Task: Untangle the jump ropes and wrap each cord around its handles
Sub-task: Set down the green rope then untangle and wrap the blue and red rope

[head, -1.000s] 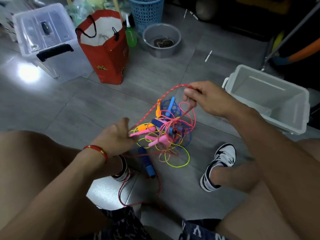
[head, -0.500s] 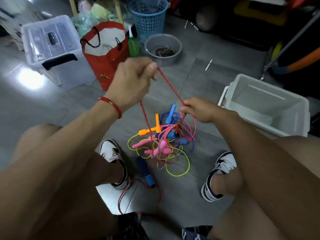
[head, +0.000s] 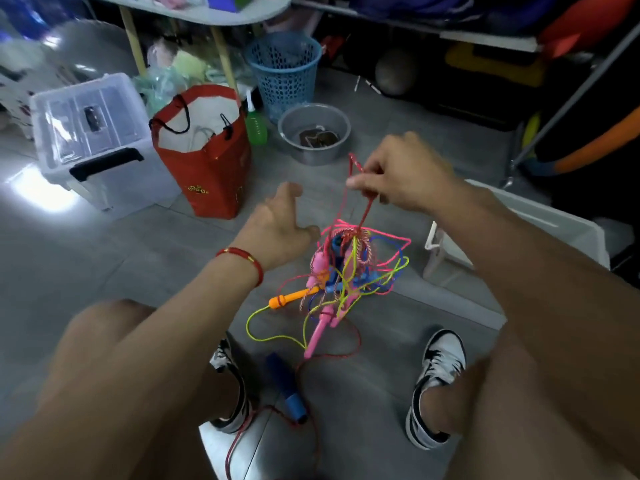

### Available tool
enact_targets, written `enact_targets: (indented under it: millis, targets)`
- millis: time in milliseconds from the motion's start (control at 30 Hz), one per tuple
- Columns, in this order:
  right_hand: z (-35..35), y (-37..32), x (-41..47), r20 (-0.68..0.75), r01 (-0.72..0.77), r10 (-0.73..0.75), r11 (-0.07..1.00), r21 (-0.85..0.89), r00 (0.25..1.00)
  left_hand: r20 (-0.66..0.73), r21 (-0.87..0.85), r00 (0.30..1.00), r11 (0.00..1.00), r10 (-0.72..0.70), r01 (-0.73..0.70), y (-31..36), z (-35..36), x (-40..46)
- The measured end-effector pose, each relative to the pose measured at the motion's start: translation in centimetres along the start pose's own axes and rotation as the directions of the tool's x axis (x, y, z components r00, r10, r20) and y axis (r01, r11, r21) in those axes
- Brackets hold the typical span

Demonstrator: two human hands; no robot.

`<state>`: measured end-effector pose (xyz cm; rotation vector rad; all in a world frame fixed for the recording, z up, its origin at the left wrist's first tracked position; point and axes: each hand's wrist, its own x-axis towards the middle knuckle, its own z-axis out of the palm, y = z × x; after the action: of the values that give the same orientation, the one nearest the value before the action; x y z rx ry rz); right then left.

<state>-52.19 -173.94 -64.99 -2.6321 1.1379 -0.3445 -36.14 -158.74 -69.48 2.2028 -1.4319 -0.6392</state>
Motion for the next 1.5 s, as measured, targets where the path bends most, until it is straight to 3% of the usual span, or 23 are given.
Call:
enact_targets:
  millis: [100, 233, 333, 400, 500, 600, 700, 900, 1000, 1133, 1267, 1400, 1500]
  targets:
    - [0.9, 0.5, 0.3, -0.155, -0.042, 0.052, 0.997, 0.065, 0.987, 0.087, -0.014, 0.996, 1.000, 0.014, -0.013, 1.1, 1.6, 1.4]
    - [2.3, 0.0, -0.1, -0.102, -0.072, 0.113, 0.937, 0.342, 0.988, 0.128, -0.121, 0.991, 0.992, 0.044, -0.028, 2.2, 3.4, 2.8]
    - [1.9, -0.9, -0.2, -0.092, -0.053, 0.133, 0.804, 0.592, 0.987, 0.157, -0.222, 0.981, 0.972, 0.114, -0.077, 3.1, 4.4, 3.5]
    - [1.3, -0.8, -0.2, -0.090, -0.020, 0.100, 0.773, 0.634, 0.991, 0.112, -0.257, 0.982, 0.959, 0.154, -0.121, 3.5, 4.9, 3.8]
    - [1.9, 0.8, 0.0, -0.020, -0.050, 0.091, 0.707, 0.705, 0.996, 0.048, -0.409, 0.997, 0.912, 0.053, -0.029, 3.2, 5.0, 4.4]
    - [3.4, 3.0, 0.1, 0.174, -0.070, -0.027, 0.848, 0.525, 0.984, 0.034, -0.546, 0.999, 0.837, -0.022, 0.037, 3.8, 4.0, 4.5]
    - [5.4, 4.4, -0.3, 0.387, -0.046, -0.077, 0.953, 0.299, 0.919, -0.005, -0.584, 1.000, 0.812, 0.028, -0.026, 4.5, 2.5, 4.3]
    - [6.7, 3.6, 0.2, 0.304, -0.032, -0.080, 0.938, 0.345, 0.949, 0.006, -0.608, 0.995, 0.791, 0.096, -0.072, 4.6, 0.9, 3.9]
    - [6.8, 3.5, 0.4, 0.294, -0.104, 0.012, 0.949, 0.298, 0.956, 0.010, -0.670, 1.000, 0.742, 0.002, 0.005, 4.3, 0.6, 3.8]
    - [6.1, 3.7, 0.9, 0.300, -0.299, 0.161, 0.809, 0.505, 0.940, 0.033, -0.681, 0.989, 0.721, -0.143, 0.127, 3.6, 0.4, 4.1]
    - [4.7, 3.2, 0.5, 0.350, -0.300, 0.104, 0.765, 0.570, 0.931, 0.006, -0.769, 0.971, 0.620, -0.239, 0.157, 3.8, -0.1, 4.3]
    - [4.2, 2.7, 0.7, 0.324, -0.345, 0.185, 0.756, 0.556, 0.928, 0.025, -0.836, 0.964, 0.522, -0.266, 0.166, 4.0, -0.2, 4.0]
    - [4.4, 2.4, 0.7, 0.314, -0.339, 0.186, 0.756, 0.560, 0.931, 0.049, -0.823, 0.954, 0.529, -0.296, 0.207, 4.4, -0.1, 4.3]
